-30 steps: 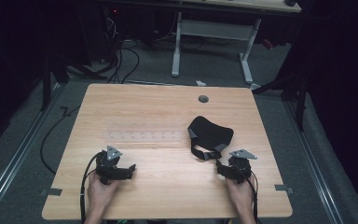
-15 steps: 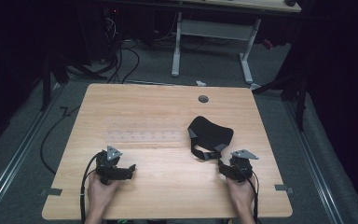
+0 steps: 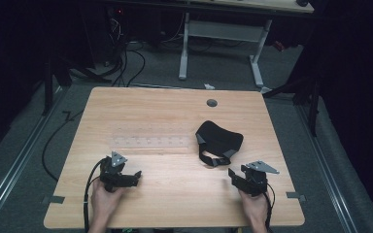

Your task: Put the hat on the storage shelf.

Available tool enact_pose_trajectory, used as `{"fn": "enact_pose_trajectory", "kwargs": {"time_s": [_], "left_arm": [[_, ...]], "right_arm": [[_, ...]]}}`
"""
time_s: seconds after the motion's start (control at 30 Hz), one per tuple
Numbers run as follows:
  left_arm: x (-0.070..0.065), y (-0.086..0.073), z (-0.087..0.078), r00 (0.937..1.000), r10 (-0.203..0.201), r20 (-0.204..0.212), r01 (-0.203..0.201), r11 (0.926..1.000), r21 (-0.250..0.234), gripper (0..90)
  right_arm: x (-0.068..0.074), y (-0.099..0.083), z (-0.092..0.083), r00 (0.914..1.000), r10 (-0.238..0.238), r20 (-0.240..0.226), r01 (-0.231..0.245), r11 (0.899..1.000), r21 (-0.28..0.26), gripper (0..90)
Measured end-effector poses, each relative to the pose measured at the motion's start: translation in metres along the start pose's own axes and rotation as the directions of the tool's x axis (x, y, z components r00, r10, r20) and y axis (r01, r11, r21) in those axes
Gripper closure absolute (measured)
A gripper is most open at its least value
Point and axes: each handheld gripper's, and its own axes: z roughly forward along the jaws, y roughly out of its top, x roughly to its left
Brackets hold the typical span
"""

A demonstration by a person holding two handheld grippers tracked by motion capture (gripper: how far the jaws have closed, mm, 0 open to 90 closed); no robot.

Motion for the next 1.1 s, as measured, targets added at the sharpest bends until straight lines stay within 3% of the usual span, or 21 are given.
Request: {"fn": "enact_pose_trajectory", "kwargs": {"time_s": [0.2,0.3,0.63,0.67,0.77,1.1], "left_arm": [[0.000,0.000,0.000,1.0000,0.000,-0.001,0.000,1.0000,0.000,6.3],[0.000,0.000,0.000,1.0000,-0.001,-0.002,0.001,1.0000,-0.001,6.3],[0.000,0.000,0.000,1.0000,-0.001,-0.002,0.001,1.0000,-0.002,6.7],[0.000,0.000,0.000,1.0000,-0.001,-0.002,0.001,1.0000,-0.001,6.7],[-0.001,0.000,0.000,1.0000,-0.001,-0.003,0.001,1.0000,-0.002,6.9],[-0.001,0.000,0.000,1.0000,-0.002,-0.004,0.002,1.0000,-0.003,7.0]], "right_arm": [[0.004,0.011,-0.008,0.9997,-0.001,-0.026,-0.001,0.999,-0.045,42.4],[0.001,0.019,-0.007,0.9988,0.038,-0.030,-0.040,0.998,-0.053,42.4],[-0.003,0.032,0.003,0.9970,0.071,-0.032,-0.072,0.997,-0.040,40.1],[-0.006,0.035,0.008,0.9954,0.093,-0.023,-0.094,0.995,-0.017,39.0],[-0.007,0.038,0.015,0.9951,0.098,-0.008,-0.098,0.995,-0.002,38.6],[-0.007,0.046,0.027,0.9923,0.121,-0.026,-0.121,0.993,-0.001,40.6]]}}
